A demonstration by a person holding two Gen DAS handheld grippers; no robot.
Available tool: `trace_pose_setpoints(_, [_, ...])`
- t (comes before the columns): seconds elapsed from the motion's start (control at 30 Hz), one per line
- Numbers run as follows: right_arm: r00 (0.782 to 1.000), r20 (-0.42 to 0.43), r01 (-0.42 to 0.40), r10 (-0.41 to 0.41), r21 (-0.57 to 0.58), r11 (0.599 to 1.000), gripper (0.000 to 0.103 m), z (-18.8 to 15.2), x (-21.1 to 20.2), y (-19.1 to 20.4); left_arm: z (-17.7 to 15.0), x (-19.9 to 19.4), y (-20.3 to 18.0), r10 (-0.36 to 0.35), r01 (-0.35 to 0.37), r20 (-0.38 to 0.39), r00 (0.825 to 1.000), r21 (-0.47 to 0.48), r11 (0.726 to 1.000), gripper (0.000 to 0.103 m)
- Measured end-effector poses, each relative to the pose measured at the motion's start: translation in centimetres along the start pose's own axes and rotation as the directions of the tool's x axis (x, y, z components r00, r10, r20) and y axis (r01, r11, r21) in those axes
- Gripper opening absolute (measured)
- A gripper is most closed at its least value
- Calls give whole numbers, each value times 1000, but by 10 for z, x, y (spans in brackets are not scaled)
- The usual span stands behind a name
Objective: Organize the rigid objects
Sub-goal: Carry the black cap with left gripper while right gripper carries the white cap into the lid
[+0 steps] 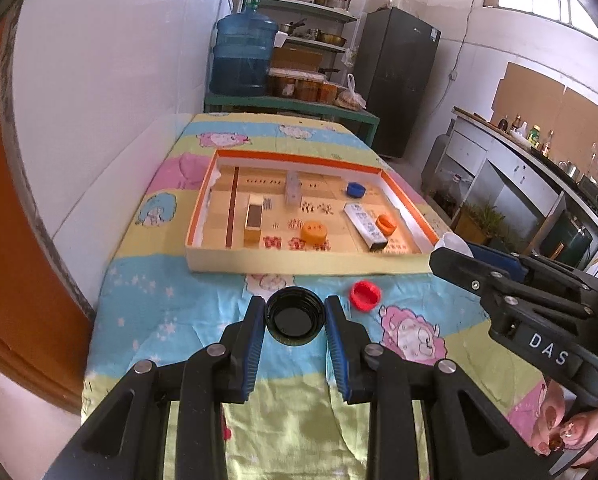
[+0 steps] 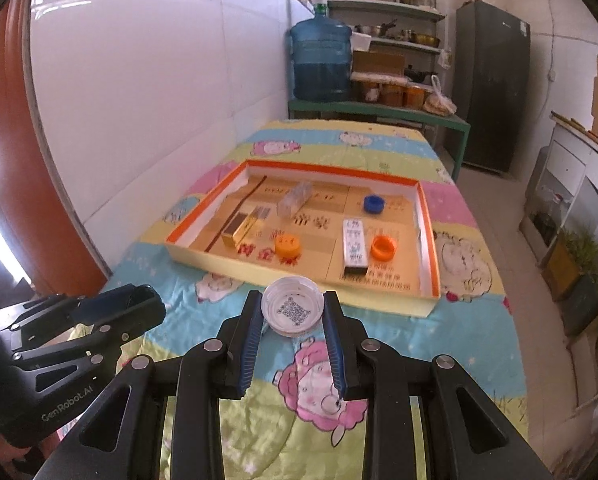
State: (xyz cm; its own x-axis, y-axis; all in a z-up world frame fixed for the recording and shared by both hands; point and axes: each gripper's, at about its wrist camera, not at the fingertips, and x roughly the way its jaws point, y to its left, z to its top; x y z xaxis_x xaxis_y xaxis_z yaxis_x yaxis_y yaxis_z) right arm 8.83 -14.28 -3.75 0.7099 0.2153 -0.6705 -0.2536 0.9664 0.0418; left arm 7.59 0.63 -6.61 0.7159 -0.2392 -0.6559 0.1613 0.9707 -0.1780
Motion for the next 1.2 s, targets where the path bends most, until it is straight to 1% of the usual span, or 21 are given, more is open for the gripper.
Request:
trace_pose_setpoints(0.27, [999, 35, 2, -2, 16, 1000, 30, 21, -3, -10, 23, 5, 3, 0, 0, 18, 1000, 5, 1000, 31])
trace_pose_setpoints(0.33, [999, 42, 1, -2, 22, 1000, 30, 27, -3, -13, 28, 8, 3, -10, 10, 15, 1000, 0, 1000, 31])
trace_pose_setpoints(0.57, [998, 59, -5, 3, 32, 999, 30, 46, 2, -20, 46, 18, 2, -3, 3, 23, 1000, 10, 1000, 31])
trace_pose_setpoints(0.97, [998, 56, -8, 6, 24, 1000, 30, 67, 27, -28, 78, 42, 6, 16, -17, 31, 999, 38, 999, 31])
trace_pose_setpoints(1.2, [998, 55, -18, 17, 20, 1000, 31, 83, 44, -34, 106, 57, 11, 32, -34, 39, 999, 51, 998, 31])
